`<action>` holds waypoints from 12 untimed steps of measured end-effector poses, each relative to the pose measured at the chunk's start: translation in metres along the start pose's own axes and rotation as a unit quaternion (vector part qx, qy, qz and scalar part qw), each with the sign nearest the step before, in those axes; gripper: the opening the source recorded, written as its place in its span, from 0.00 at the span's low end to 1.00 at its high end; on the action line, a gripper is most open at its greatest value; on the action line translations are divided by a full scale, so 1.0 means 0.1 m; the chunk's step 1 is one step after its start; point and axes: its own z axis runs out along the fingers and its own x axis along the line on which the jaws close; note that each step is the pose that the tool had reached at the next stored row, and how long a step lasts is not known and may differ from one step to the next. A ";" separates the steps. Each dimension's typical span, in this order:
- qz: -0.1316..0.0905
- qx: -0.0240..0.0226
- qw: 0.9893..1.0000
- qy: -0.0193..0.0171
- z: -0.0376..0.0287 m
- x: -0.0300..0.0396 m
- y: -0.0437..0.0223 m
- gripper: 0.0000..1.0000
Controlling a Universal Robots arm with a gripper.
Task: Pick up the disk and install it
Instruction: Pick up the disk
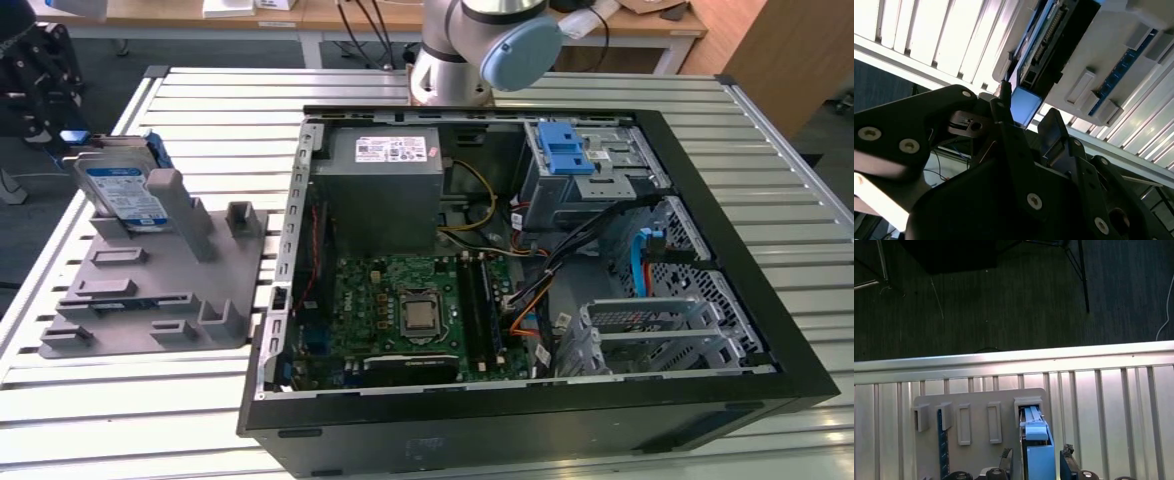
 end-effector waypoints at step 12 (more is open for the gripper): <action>-0.002 0.000 1.000 0.000 0.051 0.002 0.008 0.49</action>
